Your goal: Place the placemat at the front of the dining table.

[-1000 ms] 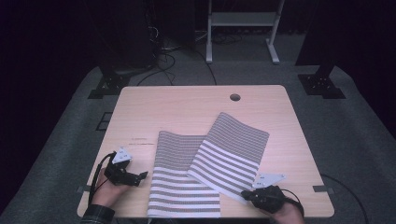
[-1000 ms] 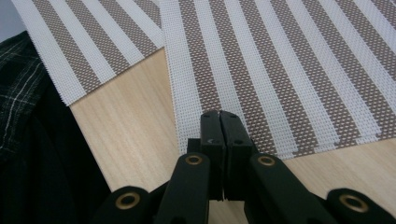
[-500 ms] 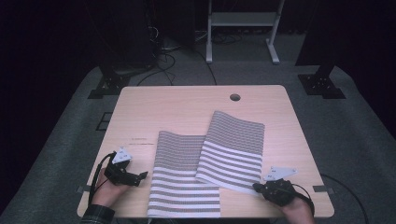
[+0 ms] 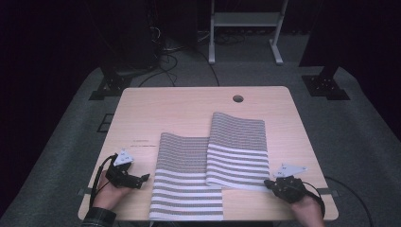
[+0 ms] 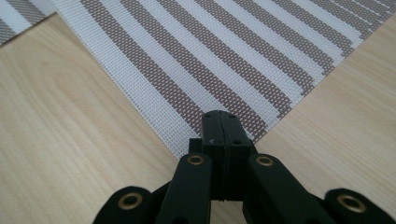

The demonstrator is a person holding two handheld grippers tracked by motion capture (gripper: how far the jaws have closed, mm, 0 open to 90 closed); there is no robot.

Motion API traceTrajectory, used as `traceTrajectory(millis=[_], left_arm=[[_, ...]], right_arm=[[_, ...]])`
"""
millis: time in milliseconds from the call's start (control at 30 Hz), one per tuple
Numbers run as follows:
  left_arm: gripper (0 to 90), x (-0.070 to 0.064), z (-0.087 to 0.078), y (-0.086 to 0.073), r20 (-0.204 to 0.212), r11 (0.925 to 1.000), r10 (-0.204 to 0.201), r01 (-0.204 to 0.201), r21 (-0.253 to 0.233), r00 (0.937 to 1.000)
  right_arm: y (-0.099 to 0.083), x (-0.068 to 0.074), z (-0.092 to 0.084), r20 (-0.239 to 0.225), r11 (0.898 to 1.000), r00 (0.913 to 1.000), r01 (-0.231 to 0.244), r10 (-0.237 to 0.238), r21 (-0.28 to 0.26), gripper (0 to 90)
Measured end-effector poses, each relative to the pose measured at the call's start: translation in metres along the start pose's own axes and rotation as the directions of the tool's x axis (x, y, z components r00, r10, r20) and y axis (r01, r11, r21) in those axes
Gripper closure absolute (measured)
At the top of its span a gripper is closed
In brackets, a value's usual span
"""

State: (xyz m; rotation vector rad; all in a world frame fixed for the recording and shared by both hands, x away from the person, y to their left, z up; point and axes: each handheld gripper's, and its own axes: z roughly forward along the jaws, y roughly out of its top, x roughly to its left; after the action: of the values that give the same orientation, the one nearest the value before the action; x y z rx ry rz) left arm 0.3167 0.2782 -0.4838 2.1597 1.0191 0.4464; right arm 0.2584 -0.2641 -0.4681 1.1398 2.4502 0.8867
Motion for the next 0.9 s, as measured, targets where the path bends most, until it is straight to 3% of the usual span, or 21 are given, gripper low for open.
traceTrajectory(millis=[400, 567, 667, 733, 900], left_arm=[[0.0, 0.0, 0.0, 0.0, 0.0, 1.0, 0.0, 0.0, 0.0, 1.0], [0.0, 0.0, 0.0, 0.0, 0.0, 1.0, 0.0, 0.0, 0.0, 1.0], [0.0, 0.0, 0.0, 0.0, 0.0, 1.0, 0.0, 0.0, 0.0, 1.0], [0.0, 0.0, 0.0, 0.0, 0.0, 1.0, 0.0, 0.0, 0.0, 1.0], [0.0, 0.0, 0.0, 0.0, 0.0, 1.0, 0.0, 0.0, 0.0, 1.0]], right_arm=[[-0.001, -0.027, 0.0, 0.105, 0.999, 0.9938, -0.037, 0.037, 0.0, 86.9], [-0.001, -0.032, -0.004, 0.076, 0.996, 0.9928, -0.091, 0.093, -0.022, 70.0], [-0.002, -0.028, -0.001, 0.063, 0.995, 0.9929, -0.101, 0.101, 0.0, 58.4], [-0.003, -0.026, -0.001, 0.082, 0.994, 0.9911, -0.105, 0.105, -0.006, 54.1], [-0.005, -0.026, -0.001, 0.071, 0.99, 0.9876, -0.139, 0.14, -0.015, 61.6]])
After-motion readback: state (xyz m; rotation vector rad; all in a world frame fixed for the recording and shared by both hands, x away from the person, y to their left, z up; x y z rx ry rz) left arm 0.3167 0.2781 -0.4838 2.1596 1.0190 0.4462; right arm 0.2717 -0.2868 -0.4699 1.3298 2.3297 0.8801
